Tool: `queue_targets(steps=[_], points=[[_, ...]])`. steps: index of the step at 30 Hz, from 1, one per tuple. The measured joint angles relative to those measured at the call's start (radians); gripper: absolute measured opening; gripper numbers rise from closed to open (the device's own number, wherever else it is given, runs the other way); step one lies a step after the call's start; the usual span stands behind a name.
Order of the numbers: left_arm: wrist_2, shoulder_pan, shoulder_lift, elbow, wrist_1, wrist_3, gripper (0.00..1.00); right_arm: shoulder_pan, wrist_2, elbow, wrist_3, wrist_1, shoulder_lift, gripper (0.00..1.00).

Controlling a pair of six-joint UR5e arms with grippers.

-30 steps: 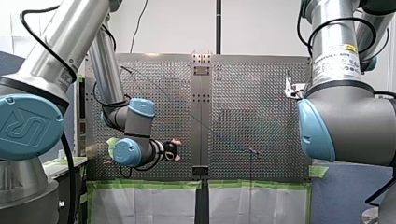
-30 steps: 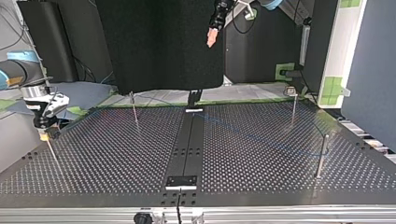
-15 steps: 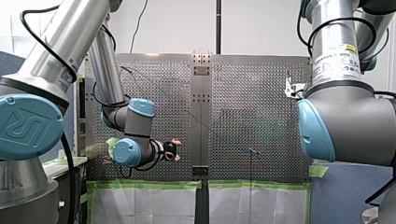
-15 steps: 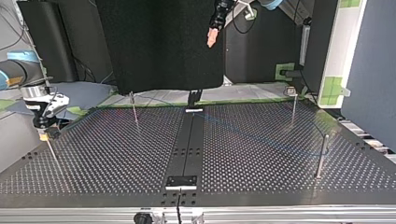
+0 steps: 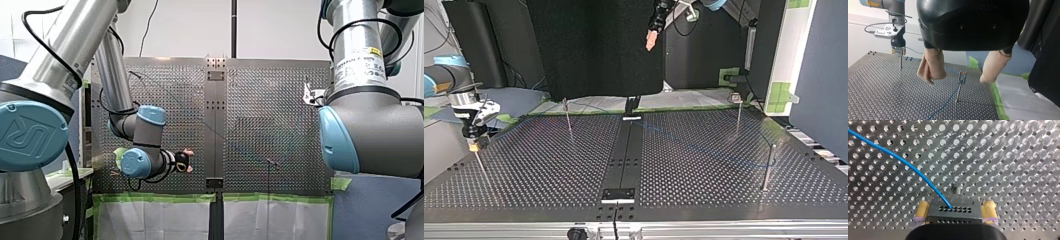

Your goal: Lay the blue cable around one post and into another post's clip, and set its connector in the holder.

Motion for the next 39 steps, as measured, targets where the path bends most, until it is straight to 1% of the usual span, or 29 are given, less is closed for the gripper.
queue_targets(steps=[10, 28, 34, 39], points=[[0.001, 0.0, 0.0, -0.001, 0.0, 0.0, 1.0, 0.0, -0.001, 0.0, 0.002, 0.0, 0.0, 0.89], [0.001, 0.0, 0.0, -0.001, 0.0, 0.0, 1.0, -0.006, -0.002, 0.0, 0.011, -0.011, 0.0, 0.89], [0.001, 0.0, 0.0, -0.001, 0.0, 0.0, 1.0, -0.007, -0.002, -0.001, 0.009, -0.009, 0.0, 0.89], [0.0, 0.0, 0.0, -0.001, -0.002, 0.0, 1.0, -0.006, 0.0, 0.0, 0.003, 0.003, 0.0, 0.89]])
